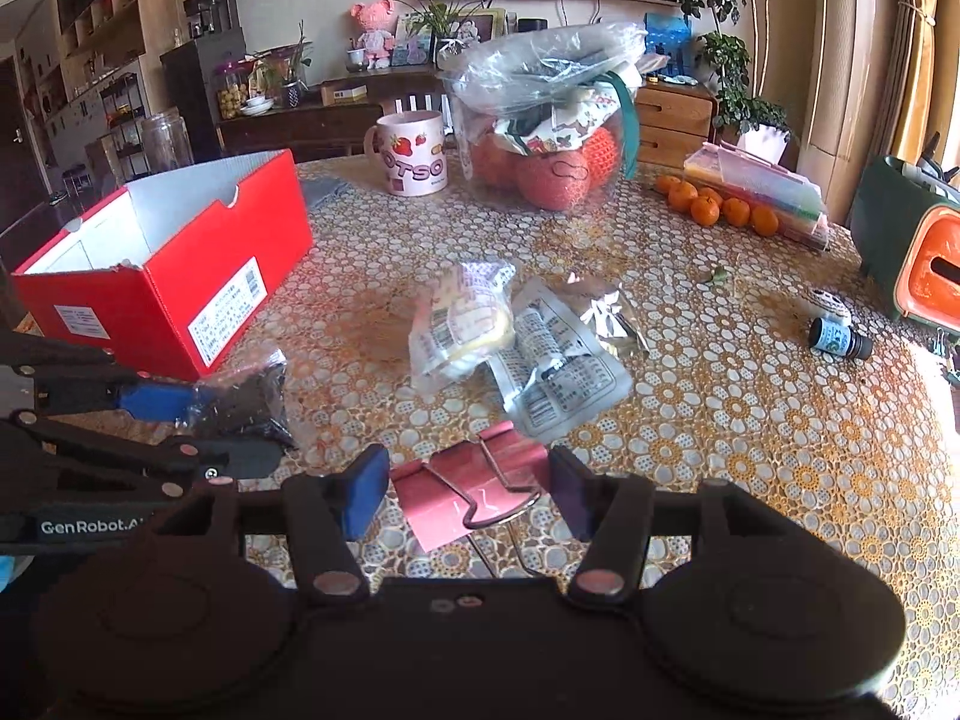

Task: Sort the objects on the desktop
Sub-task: 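Carry the black bag and pink clip with both tools over the red box, then open both tools to drop the black bag and pink clip into the box, then withdraw both tools from the box toward the snack packets on the table, then grasp the white-purple bread packet with the left tool while the right tool grasps a white barcode packet, then carry both packets with both tools over the red box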

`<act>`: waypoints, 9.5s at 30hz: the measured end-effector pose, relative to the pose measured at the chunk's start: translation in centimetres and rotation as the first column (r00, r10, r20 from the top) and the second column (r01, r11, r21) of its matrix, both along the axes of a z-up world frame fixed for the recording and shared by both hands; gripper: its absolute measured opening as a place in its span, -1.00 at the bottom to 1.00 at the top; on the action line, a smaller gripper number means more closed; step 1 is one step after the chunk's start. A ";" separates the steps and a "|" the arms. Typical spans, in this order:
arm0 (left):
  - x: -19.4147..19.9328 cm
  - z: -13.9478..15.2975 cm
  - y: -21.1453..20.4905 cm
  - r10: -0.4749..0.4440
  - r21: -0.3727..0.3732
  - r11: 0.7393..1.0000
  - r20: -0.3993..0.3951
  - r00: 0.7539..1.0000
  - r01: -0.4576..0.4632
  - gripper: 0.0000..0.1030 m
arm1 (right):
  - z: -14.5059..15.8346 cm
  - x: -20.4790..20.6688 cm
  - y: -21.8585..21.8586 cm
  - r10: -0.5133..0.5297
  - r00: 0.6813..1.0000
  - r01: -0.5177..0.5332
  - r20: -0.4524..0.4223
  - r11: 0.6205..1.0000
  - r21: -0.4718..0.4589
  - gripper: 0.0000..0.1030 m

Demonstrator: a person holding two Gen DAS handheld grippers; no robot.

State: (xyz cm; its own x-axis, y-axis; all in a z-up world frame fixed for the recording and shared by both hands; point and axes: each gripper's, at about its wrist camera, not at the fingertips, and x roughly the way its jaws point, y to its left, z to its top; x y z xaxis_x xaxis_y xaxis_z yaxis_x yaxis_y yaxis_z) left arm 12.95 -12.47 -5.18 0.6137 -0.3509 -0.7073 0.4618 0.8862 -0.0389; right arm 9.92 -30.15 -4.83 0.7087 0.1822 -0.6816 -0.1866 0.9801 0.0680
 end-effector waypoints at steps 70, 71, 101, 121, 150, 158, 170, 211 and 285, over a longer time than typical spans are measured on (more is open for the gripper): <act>17.9 2.7 26.2 0.256 0.177 0.953 -0.039 0.966 -0.245 -0.21 | 4.1 13.8 27.3 0.356 0.934 -0.355 0.007 0.934 -0.047 0.11; 18.2 2.4 26.1 0.252 0.191 0.952 -0.047 0.967 -0.239 -0.21 | 3.9 13.8 27.4 0.359 0.933 -0.358 0.002 0.932 -0.053 0.11; 19.9 0.4 24.9 0.218 0.260 0.949 -0.122 0.968 -0.181 0.24 | 1.6 13.5 27.9 0.352 0.935 -0.354 -0.036 0.933 -0.065 0.23; 16.1 3.3 24.2 0.210 0.216 0.958 -0.070 0.975 -0.190 0.24 | 4.8 10.2 25.6 0.331 0.943 -0.330 0.040 0.944 -0.029 0.69; 7.2 7.0 19.3 0.240 0.075 0.967 0.031 0.970 -0.242 0.95 | 7.0 2.3 17.1 0.313 0.944 -0.317 0.104 0.948 0.028 0.87; 4.6 8.0 16.8 0.249 0.032 0.967 0.085 0.965 -0.252 0.97 | 6.3 0.0 13.8 0.278 0.952 -0.288 0.124 0.956 0.062 0.95; 1.7 6.7 10.9 0.185 -0.014 0.983 0.084 0.979 -0.184 0.99 | 4.3 -1.8 6.6 0.143 0.982 -0.153 0.126 0.985 0.079 0.97; 13.7 1.4 -7.6 0.133 0.075 0.989 -0.137 0.982 -0.124 0.99 | -2.8 5.4 -3.5 0.037 0.997 -0.036 0.065 0.999 -0.014 0.96; 12.9 -1.4 -4.9 0.145 -0.029 0.987 -0.301 0.943 -0.161 0.05 | -3.2 7.0 -1.1 0.054 0.998 -0.050 0.044 0.994 -0.097 0.20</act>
State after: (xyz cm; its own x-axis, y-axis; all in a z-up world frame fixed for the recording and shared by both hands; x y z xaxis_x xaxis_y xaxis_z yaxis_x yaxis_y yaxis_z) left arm 25.85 -17.34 -6.57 0.4279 -0.3107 -0.8488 0.2814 0.9382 -0.2015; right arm 16.95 -31.22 -8.03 0.7313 0.1553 -0.6642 -0.2381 0.9706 -0.0352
